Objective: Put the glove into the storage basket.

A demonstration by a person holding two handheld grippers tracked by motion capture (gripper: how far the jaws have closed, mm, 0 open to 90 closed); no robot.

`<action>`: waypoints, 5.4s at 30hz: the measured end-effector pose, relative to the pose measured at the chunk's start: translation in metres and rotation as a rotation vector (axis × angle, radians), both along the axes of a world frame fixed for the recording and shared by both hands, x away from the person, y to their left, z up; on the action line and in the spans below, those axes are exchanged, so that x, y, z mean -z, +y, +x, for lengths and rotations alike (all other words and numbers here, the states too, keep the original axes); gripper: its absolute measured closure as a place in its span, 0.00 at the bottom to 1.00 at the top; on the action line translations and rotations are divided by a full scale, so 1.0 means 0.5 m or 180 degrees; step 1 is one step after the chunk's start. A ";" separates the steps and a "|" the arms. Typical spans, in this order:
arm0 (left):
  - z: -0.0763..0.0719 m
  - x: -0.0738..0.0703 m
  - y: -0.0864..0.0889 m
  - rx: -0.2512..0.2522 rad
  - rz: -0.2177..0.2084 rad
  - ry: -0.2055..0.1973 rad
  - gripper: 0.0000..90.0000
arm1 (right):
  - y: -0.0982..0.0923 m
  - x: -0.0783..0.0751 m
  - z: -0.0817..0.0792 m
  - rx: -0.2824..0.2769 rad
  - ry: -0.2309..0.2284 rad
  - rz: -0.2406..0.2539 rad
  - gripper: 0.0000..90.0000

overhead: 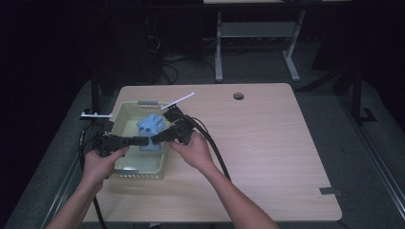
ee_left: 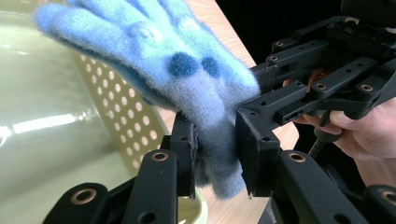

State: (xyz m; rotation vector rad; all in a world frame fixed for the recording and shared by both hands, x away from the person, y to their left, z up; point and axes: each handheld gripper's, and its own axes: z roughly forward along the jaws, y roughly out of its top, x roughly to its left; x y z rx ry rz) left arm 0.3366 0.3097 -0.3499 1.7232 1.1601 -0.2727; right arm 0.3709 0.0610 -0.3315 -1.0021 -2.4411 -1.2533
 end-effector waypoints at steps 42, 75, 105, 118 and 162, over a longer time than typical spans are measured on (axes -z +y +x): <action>0.040 0.046 0.090 -0.0157 0.0426 0.0385 0.79 | 0.113 0.087 0.047 -0.0020 0.0274 0.0023 0.79; 0.060 0.113 0.050 -0.0203 0.1369 0.0758 0.79 | 0.143 0.133 0.054 -0.0009 0.0295 -0.0414 0.77; 0.092 0.102 0.004 -0.0158 0.2254 0.0783 0.81 | 0.056 0.062 0.029 0.0076 0.0079 -0.0238 0.75; 0.103 0.118 0.001 -0.0117 0.2388 0.0911 0.79 | 0.041 0.057 0.024 0.0095 0.0073 -0.0193 0.73; 0.079 -0.002 -0.056 -0.0167 0.1308 0.0144 0.55 | -0.153 0.053 0.029 0.0470 0.0043 -0.0044 0.57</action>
